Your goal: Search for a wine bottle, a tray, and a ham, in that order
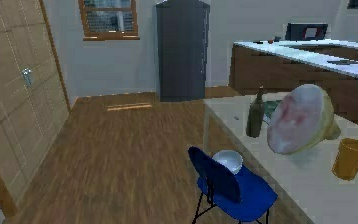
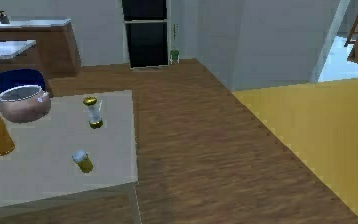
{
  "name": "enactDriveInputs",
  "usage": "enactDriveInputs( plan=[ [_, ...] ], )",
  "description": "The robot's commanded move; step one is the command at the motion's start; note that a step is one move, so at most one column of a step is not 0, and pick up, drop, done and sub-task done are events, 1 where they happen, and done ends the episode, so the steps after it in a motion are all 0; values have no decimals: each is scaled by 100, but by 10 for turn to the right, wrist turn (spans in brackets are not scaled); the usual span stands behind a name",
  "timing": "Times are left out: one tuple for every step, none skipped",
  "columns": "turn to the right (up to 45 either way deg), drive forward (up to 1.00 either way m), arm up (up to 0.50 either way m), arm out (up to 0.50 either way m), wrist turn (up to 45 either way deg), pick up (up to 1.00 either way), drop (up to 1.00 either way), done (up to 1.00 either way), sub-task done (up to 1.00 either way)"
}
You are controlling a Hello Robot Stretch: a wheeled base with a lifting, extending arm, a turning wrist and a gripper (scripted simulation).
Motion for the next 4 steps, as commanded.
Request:
enactDriveInputs(
  plan=[
    [210,0,0,0,0,0,0,0,0],
    [0,0,0,0,0,0,0,0,100],
    [-450,0,0,0,0,0,0,0,0],
    [-330,0,0,0,0,0,0,0,0]
  ],
)
